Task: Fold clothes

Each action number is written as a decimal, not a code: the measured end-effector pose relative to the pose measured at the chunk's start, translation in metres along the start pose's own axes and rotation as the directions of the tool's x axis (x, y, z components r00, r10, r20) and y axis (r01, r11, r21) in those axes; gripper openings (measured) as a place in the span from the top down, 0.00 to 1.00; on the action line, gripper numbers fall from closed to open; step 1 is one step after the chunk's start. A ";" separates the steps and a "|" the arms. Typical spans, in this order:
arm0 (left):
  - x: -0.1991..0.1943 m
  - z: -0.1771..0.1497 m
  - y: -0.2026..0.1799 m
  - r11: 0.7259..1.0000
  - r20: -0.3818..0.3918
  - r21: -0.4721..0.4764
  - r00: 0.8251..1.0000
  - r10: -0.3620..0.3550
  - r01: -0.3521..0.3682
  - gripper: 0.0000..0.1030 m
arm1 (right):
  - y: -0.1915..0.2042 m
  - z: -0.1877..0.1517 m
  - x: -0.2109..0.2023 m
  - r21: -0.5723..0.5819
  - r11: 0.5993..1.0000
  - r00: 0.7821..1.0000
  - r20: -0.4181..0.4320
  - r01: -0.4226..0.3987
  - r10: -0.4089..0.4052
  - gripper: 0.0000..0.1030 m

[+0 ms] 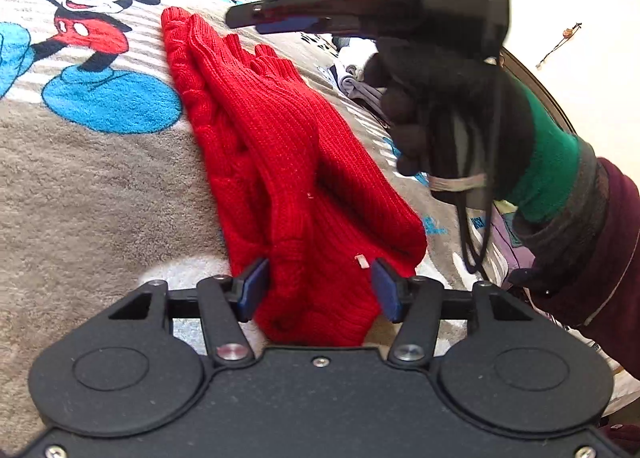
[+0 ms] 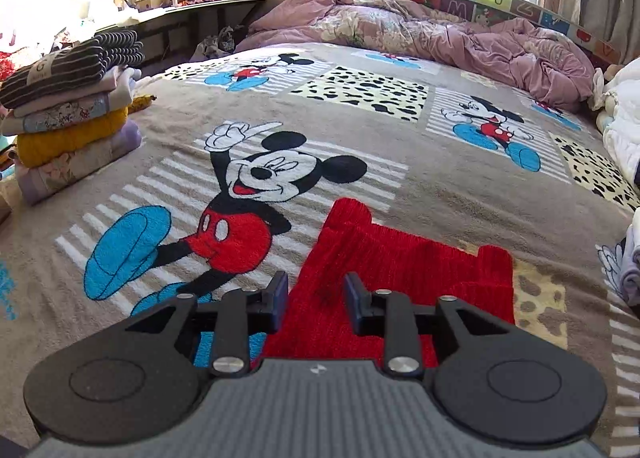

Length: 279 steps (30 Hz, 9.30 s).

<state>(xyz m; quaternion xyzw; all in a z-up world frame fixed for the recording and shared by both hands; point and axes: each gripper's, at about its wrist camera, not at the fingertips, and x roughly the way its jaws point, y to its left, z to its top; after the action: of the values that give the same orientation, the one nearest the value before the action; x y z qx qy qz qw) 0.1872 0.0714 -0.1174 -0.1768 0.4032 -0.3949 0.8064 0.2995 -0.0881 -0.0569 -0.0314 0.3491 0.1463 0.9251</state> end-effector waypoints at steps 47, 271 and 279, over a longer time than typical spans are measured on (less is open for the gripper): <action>0.057 0.041 -0.062 0.800 0.260 0.381 0.884 0.389 -0.464 0.62 | -0.069 -0.129 -0.093 0.053 0.998 0.983 0.182 -0.042 0.031 0.69; 0.045 0.072 0.059 0.895 0.228 -0.444 0.960 0.165 -0.049 0.45 | -0.154 -0.137 -0.015 0.555 0.732 0.919 0.221 -0.394 0.327 0.29; 0.010 0.040 0.042 0.780 0.326 -0.617 0.935 0.138 0.100 0.59 | -0.163 -0.155 -0.035 0.679 0.570 0.885 0.315 -0.463 0.343 0.49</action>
<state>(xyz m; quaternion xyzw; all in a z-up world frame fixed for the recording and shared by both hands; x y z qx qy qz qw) 0.2435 0.0883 -0.1237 -0.4975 0.3614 -0.1924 0.7648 0.2239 -0.2768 -0.1579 0.4362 0.3058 0.2019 0.8219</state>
